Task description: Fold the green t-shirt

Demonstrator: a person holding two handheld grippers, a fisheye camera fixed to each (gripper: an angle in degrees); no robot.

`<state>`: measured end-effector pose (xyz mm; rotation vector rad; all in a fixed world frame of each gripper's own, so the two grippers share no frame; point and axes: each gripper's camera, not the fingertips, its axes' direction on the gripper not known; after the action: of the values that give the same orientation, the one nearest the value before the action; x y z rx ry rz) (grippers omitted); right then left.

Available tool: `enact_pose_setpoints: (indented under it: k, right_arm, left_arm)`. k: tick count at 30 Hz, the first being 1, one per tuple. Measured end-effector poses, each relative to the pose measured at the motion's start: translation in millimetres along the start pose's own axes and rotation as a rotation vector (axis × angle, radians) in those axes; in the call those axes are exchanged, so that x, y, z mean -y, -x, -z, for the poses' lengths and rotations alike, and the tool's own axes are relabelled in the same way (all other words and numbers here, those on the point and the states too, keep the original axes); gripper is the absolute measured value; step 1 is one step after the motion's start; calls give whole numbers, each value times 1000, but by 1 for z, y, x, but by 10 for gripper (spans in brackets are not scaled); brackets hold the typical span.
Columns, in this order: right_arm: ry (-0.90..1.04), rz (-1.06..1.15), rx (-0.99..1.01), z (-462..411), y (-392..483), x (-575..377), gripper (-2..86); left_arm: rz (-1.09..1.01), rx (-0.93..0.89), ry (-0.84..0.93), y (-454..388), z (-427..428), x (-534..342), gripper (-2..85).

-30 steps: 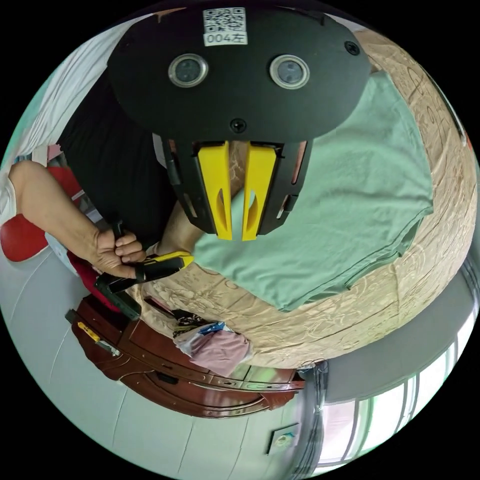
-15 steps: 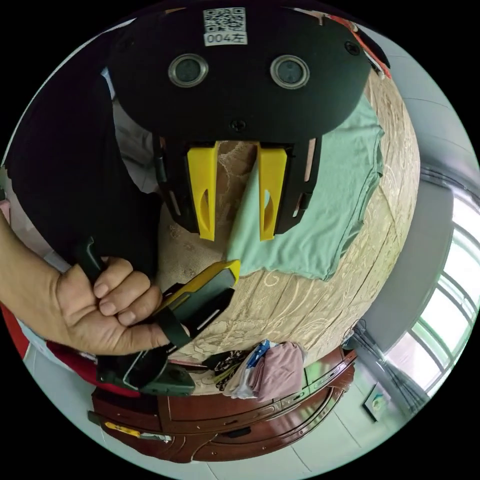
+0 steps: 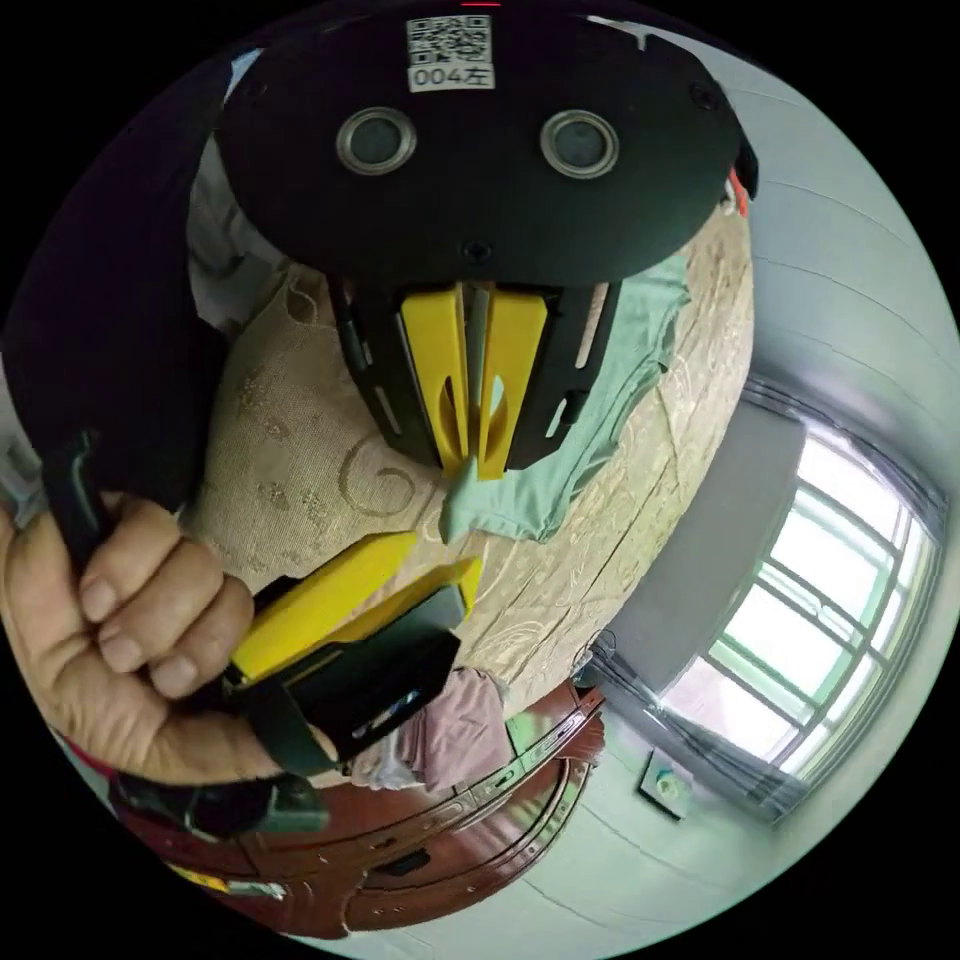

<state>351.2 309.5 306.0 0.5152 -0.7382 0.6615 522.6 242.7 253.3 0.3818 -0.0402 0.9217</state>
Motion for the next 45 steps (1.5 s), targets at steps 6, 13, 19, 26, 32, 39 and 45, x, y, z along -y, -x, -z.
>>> enact_pose_setpoints:
  k: [6, 13, 19, 26, 32, 39, 45]
  right_arm:
    - [62, -101, 100, -33, -11, 76, 234]
    - [197, -123, 11, -97, 29, 186, 223]
    - [312, -99, -116, -141, 68, 248, 148]
    - [232, 99, -195, -157, 188, 271, 25]
    - [286, 359, -313, -218, 354, 265, 25]
    - [396, 585, -504, -335, 518, 227, 27]
    - [523, 735, -781, -469, 586, 182, 30]
  left_arm:
    - [117, -77, -53, 44, 19, -21, 11]
    - [223, -139, -91, 93, 33, -55, 10]
    - [322, -203, -127, 142, 42, -94, 9]
    - [511, -290, -200, 224, 59, -176, 6]
    - [766, -361, -320, 314, 83, -294, 6]
    - [1099, -472, -434, 399, 99, -459, 7]
    - [1439, -645, -480, 434, 63, -603, 12]
